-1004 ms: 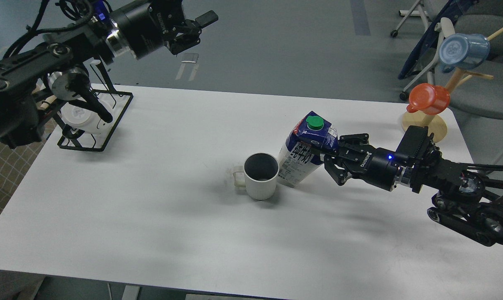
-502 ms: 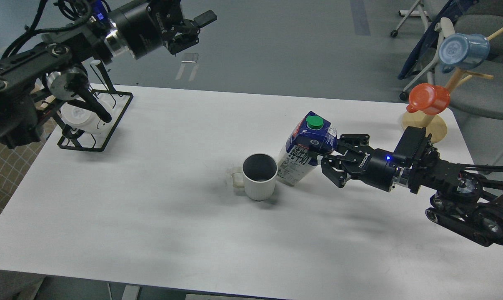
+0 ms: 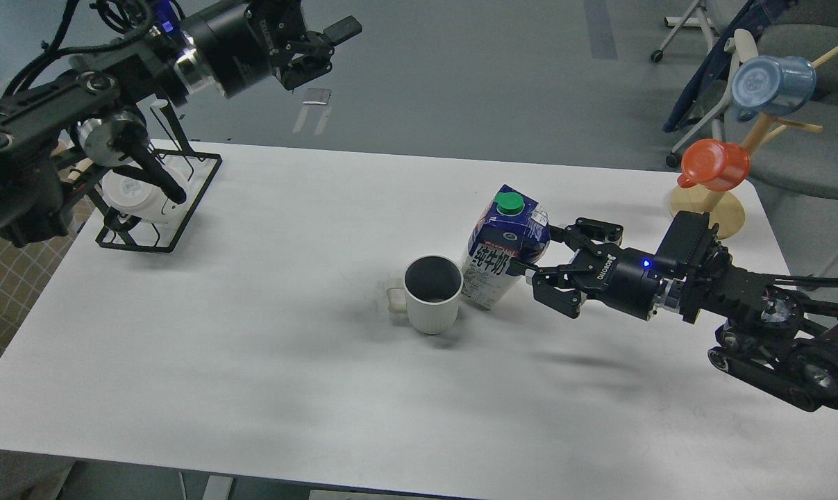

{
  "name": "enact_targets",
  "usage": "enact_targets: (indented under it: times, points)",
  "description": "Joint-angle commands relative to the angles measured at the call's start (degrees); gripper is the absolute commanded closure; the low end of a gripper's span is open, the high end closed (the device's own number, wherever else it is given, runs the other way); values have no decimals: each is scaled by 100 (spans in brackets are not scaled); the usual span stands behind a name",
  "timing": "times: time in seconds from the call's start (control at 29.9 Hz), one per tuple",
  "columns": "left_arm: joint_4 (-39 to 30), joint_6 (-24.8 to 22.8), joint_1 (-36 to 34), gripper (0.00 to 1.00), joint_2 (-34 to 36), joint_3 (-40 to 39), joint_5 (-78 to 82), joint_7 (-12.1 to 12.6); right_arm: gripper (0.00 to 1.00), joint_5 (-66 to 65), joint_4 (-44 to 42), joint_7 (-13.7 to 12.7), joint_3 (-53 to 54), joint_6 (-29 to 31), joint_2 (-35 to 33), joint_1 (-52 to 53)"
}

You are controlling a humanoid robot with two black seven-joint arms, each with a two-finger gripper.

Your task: Place cup and milk with both arms

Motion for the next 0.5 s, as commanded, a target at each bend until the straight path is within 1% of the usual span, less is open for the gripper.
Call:
enact_targets:
  times: [0.0,0.3,0.44,0.47]
  points:
    - [0,0,9,3,0,-1,6,0,26,-4,90,0,4,1,-157,13]
    - [0,0,0,3,-9,8,6,26,26,-12,819,0,-5,1,-921,-22]
    - [9,0,0,3,0,-1,6,26,26,-12,1329,0,-5,1,-1439,-49]
    - [9,0,0,3,9,-1,6,26,26,-12,1556,0,-5,1,-1675,-57]
